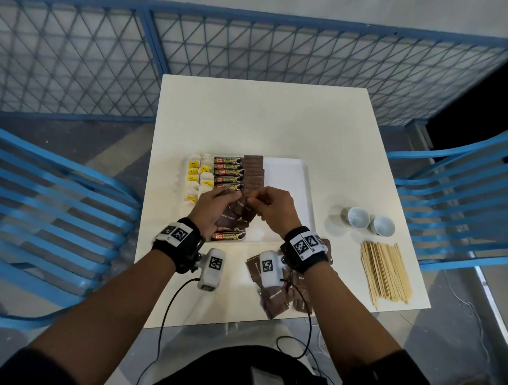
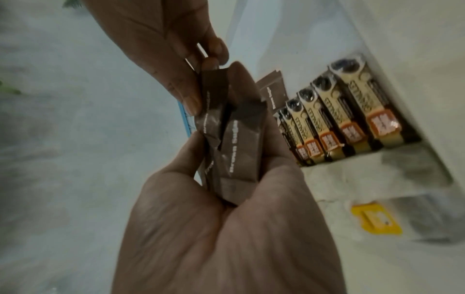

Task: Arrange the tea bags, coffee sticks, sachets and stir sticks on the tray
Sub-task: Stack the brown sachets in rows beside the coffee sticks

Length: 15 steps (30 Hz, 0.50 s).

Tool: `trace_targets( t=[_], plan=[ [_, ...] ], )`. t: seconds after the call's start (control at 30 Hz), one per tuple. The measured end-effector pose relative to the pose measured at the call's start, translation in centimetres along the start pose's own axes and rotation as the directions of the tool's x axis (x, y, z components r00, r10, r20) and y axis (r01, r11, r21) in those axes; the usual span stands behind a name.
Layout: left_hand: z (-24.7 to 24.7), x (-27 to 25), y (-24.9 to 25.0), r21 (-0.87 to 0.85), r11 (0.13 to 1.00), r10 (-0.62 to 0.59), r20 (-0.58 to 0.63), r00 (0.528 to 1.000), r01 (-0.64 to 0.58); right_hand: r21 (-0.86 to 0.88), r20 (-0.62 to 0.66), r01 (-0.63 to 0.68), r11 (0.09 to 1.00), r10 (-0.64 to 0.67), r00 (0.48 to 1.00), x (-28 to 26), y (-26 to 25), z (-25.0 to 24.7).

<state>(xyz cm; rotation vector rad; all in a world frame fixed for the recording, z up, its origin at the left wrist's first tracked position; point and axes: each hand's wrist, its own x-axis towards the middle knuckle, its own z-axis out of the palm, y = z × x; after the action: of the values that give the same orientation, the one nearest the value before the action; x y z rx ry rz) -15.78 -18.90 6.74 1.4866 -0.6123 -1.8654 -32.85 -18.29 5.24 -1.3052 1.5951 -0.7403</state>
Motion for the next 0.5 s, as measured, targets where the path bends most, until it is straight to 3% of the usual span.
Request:
trace_targets(
  t=[0.1, 0.2, 0.5],
  plan=[
    [1.1, 0.2, -0.3, -0.069, 0.998, -0.006, -0.052, 0.999, 0.002, 0.083, 0.025, -0.046, 0.995, 0.044, 0.999, 0.3, 0.3, -1.1],
    [1.8, 0.1, -0.7, -0.089, 0.996, -0.003, -0.072, 0.997, -0.004, 0.092, 0.02, -0.014, 0.996, 0.012, 1.0, 0.4, 0.3, -2.1],
    [2.0, -1.1, -2.3, 0.029, 1.0, -0.009, -0.037, 0.999, 0.01, 0.057, 0.083, 0.007, 0.998, -0.012, 0.996, 0.9, 0.9, -4.3]
  ],
)
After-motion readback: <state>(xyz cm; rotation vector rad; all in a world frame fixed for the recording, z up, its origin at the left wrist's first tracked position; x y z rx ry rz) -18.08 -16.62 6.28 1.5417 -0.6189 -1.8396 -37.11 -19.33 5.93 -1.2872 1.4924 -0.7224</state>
